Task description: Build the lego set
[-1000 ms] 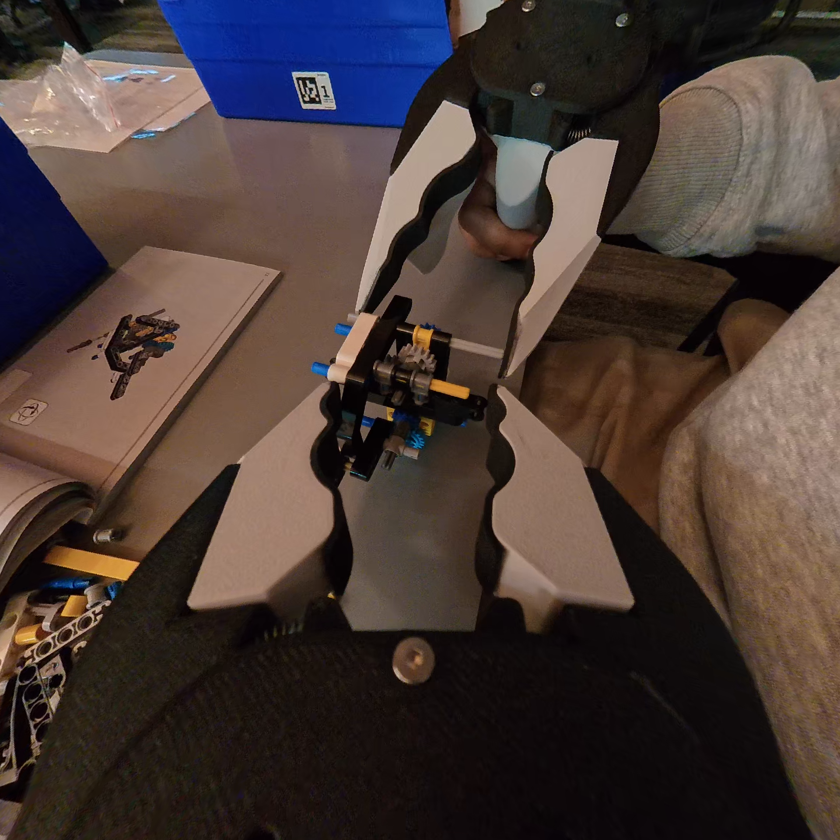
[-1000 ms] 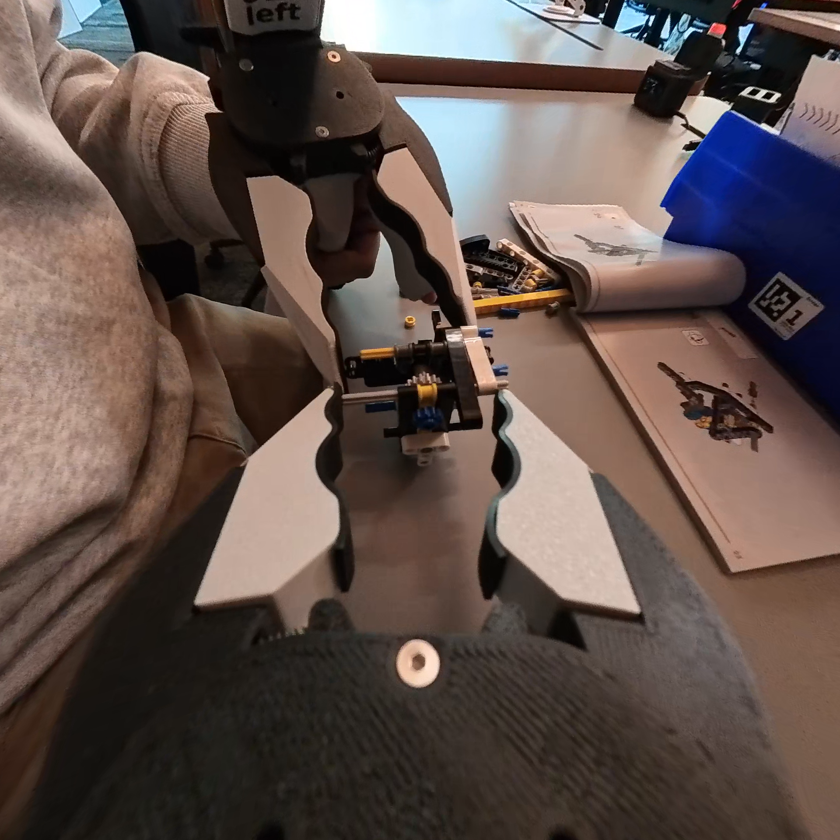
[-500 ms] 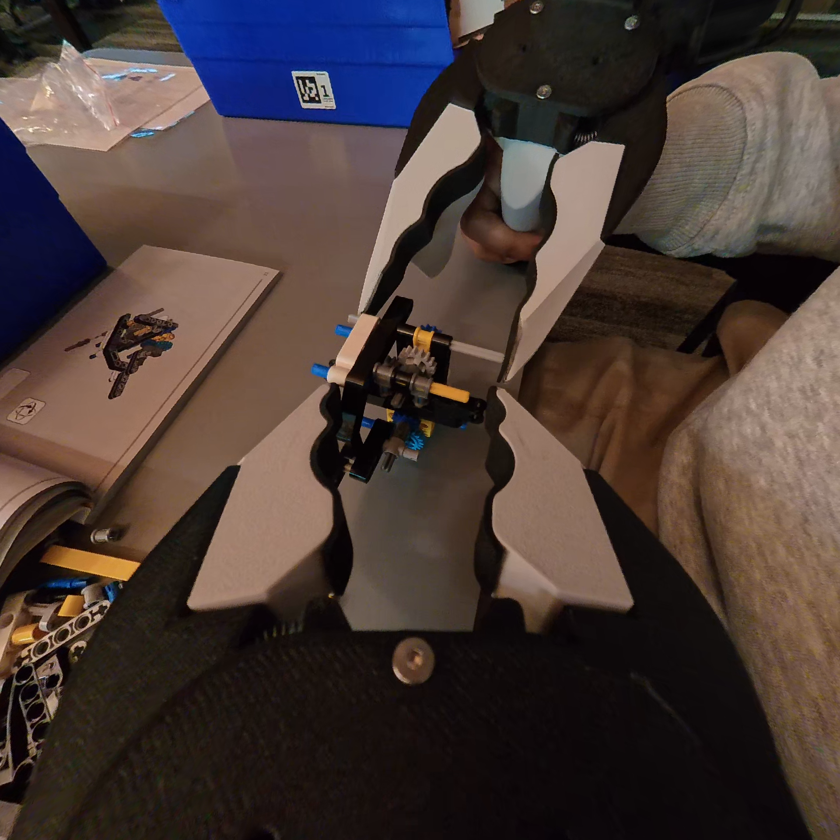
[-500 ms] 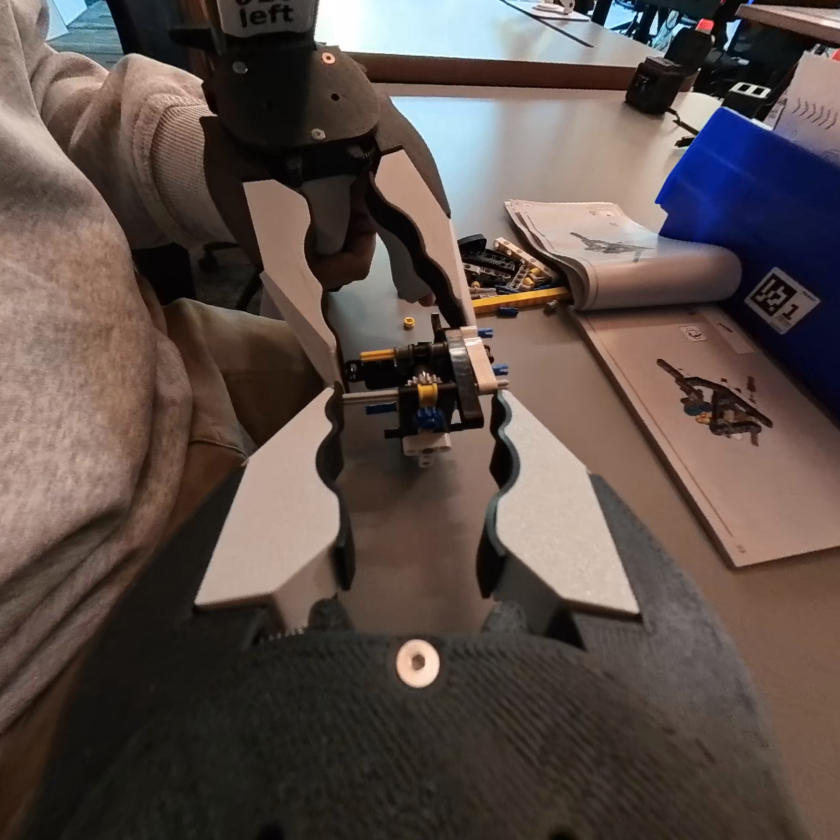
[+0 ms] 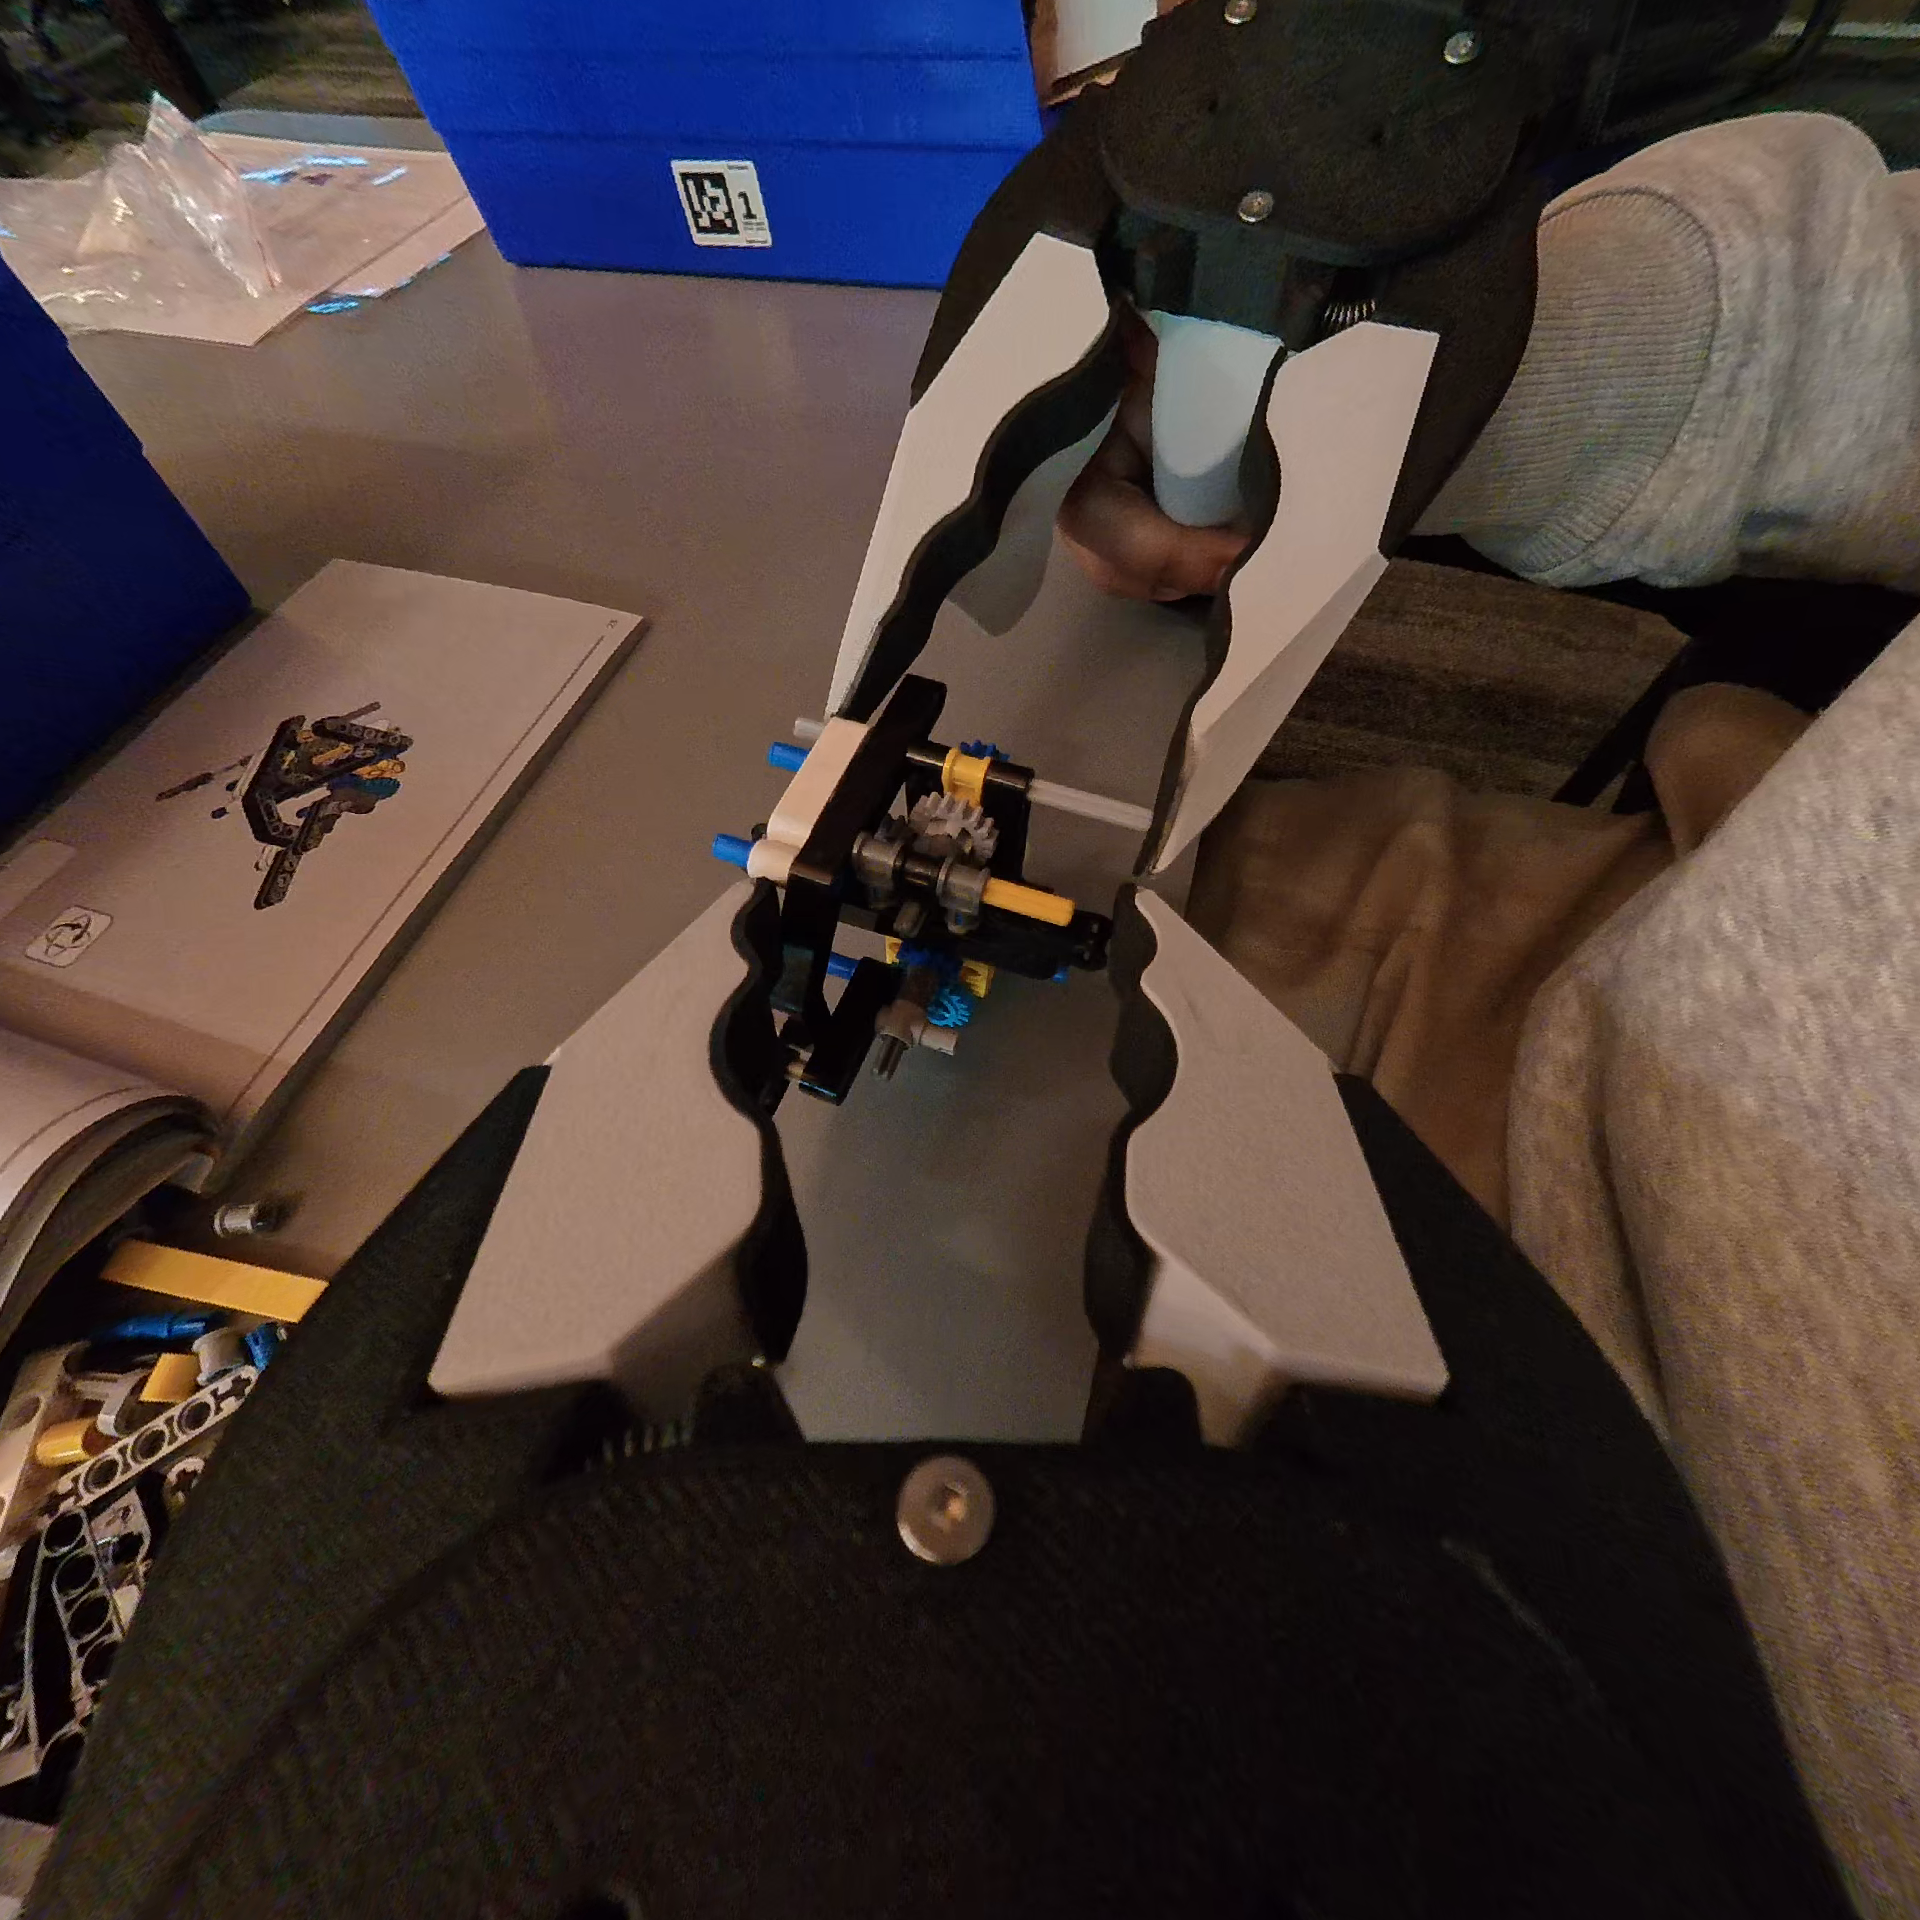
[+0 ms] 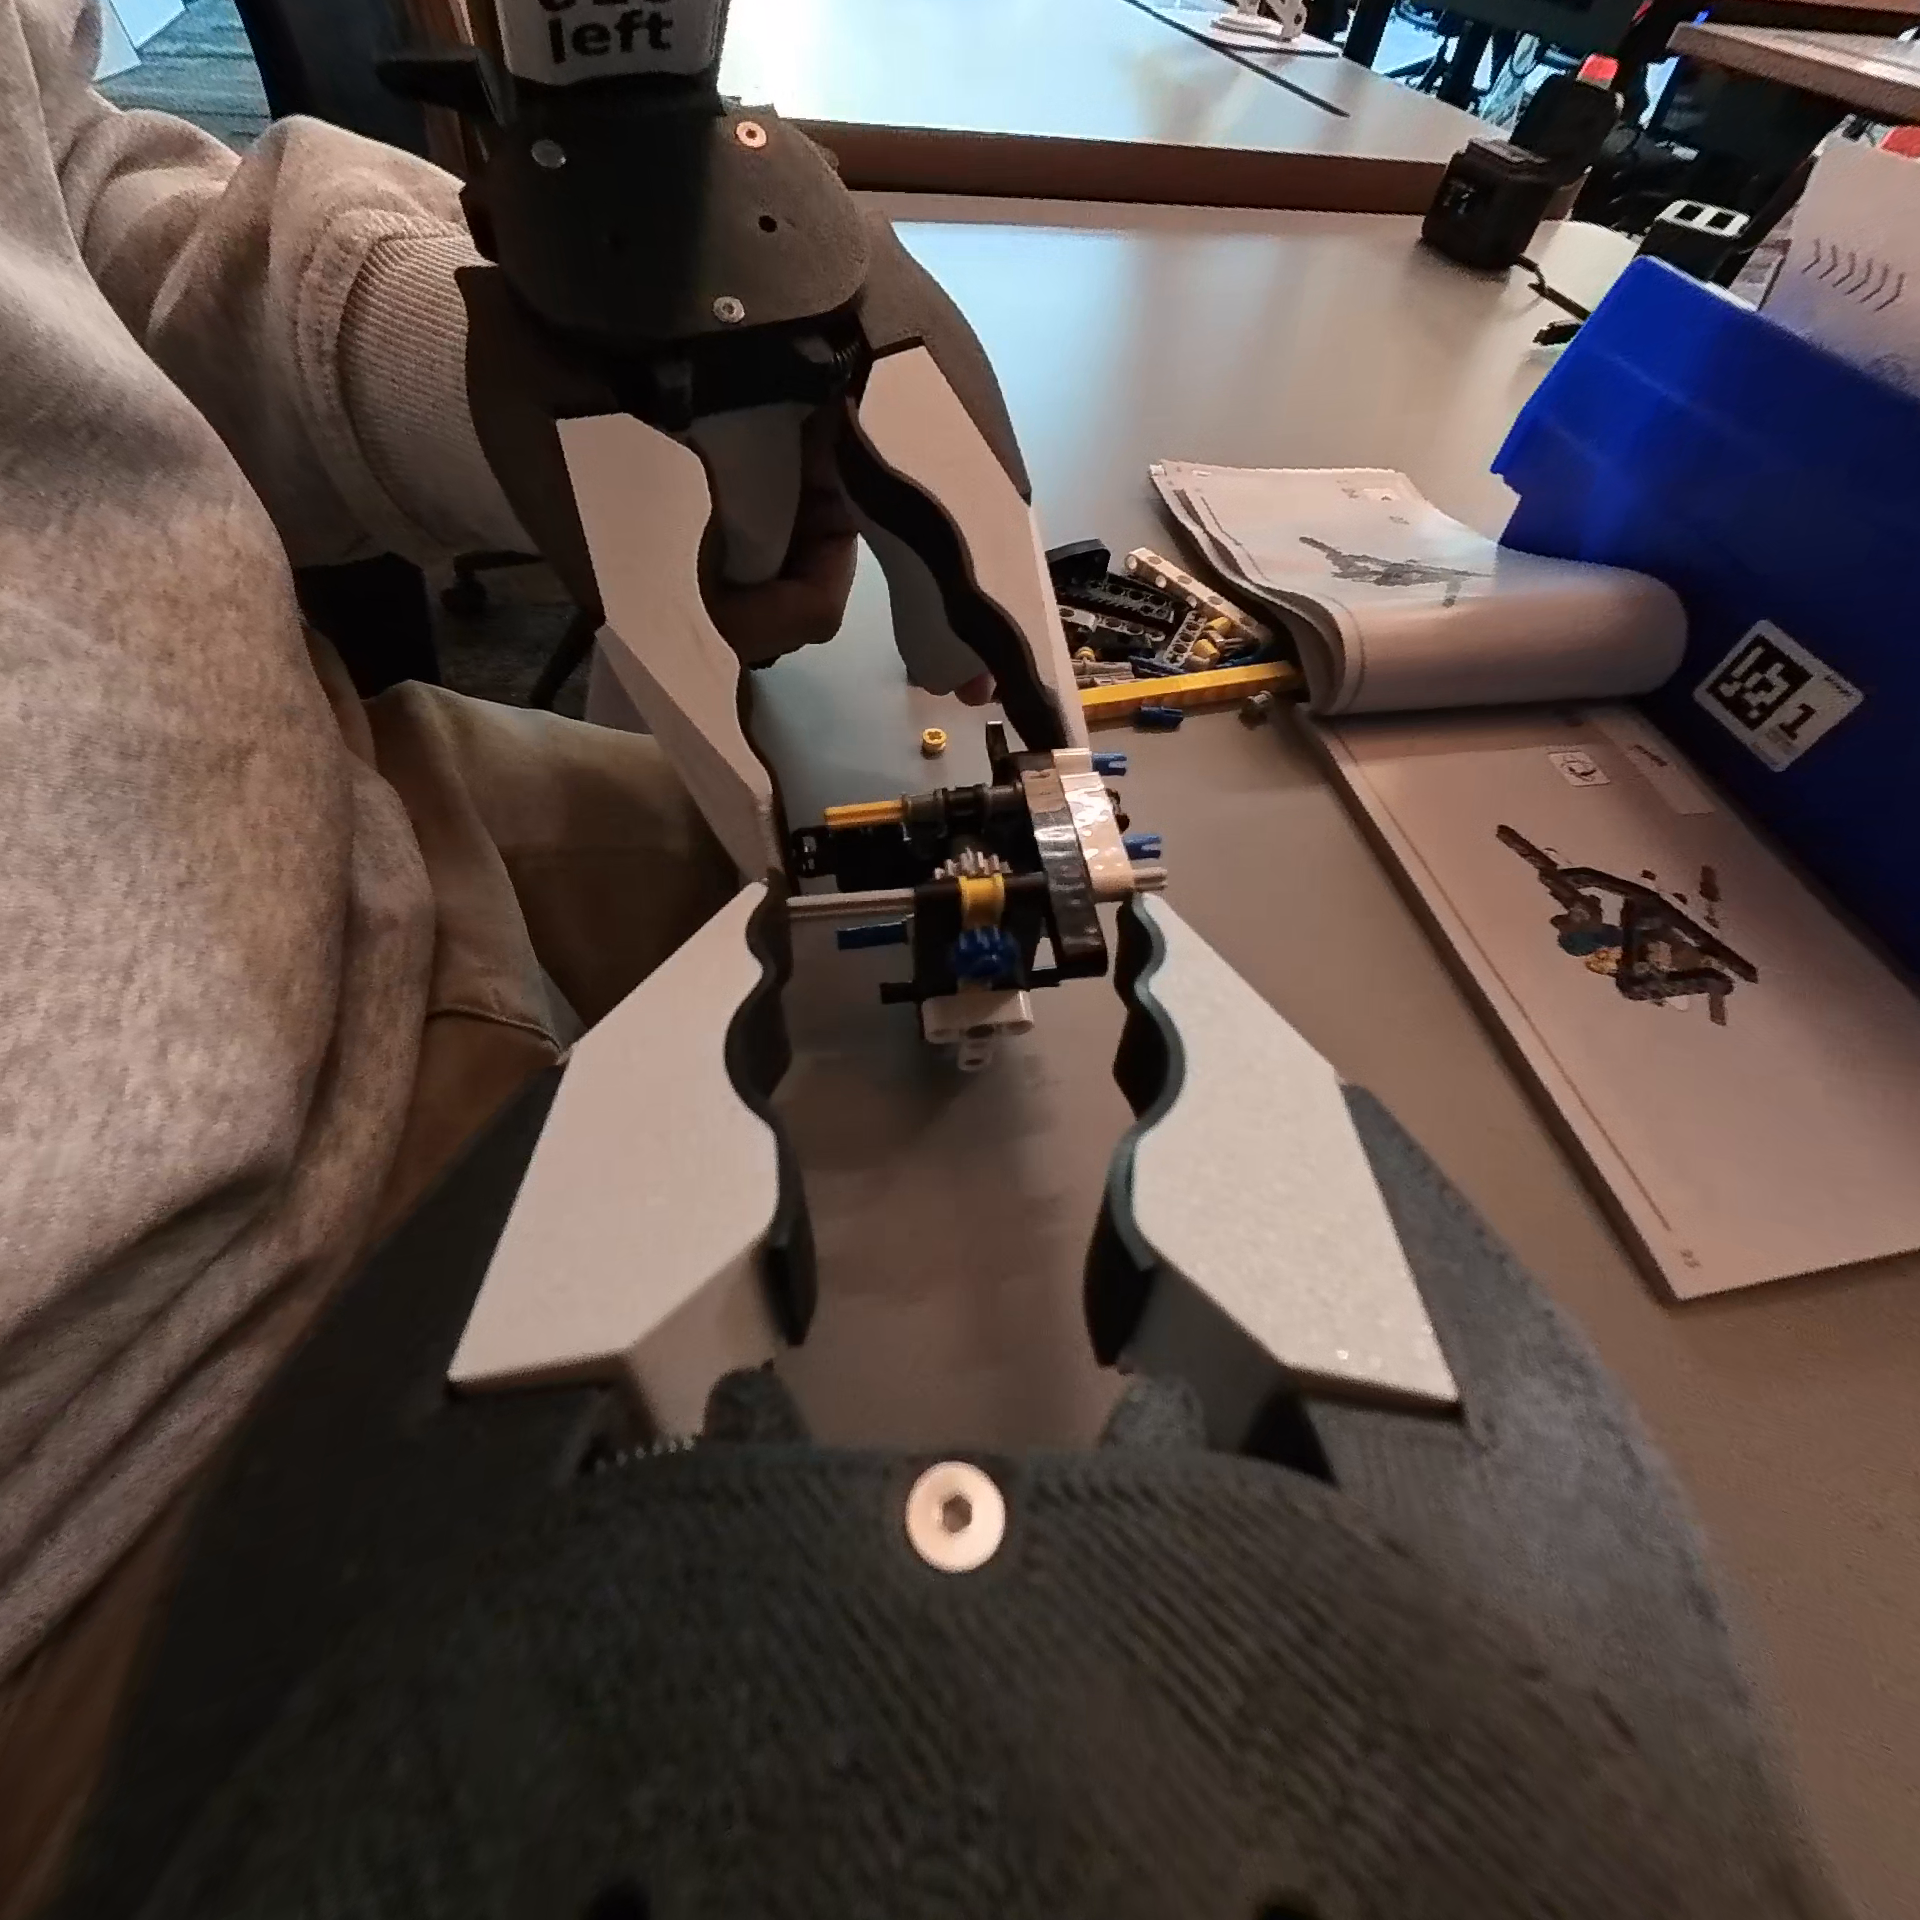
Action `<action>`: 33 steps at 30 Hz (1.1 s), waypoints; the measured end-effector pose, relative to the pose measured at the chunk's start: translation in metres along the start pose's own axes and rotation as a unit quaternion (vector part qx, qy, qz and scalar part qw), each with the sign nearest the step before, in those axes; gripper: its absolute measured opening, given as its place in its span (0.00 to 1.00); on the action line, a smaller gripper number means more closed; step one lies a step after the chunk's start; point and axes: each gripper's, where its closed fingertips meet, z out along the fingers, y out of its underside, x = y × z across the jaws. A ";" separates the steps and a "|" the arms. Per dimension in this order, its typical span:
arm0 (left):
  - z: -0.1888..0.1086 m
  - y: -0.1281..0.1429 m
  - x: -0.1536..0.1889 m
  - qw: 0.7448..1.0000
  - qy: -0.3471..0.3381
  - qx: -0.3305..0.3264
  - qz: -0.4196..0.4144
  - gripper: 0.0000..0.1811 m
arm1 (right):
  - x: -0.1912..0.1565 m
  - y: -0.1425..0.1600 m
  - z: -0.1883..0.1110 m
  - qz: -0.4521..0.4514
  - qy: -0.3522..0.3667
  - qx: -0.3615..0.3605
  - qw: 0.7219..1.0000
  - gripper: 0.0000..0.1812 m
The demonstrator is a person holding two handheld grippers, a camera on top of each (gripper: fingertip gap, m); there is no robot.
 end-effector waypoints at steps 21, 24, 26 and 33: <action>-0.001 0.000 0.000 1.000 -0.004 -0.001 0.004 0.34 | 0.000 0.000 0.000 -0.001 0.000 -0.002 1.000 0.34; -0.001 0.000 0.000 1.000 -0.006 -0.001 0.006 0.34 | 0.000 0.000 0.000 -0.007 0.004 -0.003 1.000 0.34; -0.001 0.000 0.000 1.000 -0.006 -0.001 0.006 0.34 | 0.001 0.000 0.000 -0.002 0.001 -0.002 1.000 0.34; -0.001 0.000 -0.002 1.000 -0.007 0.000 0.003 0.34 | 0.003 0.000 -0.001 0.009 -0.002 0.000 1.000 0.35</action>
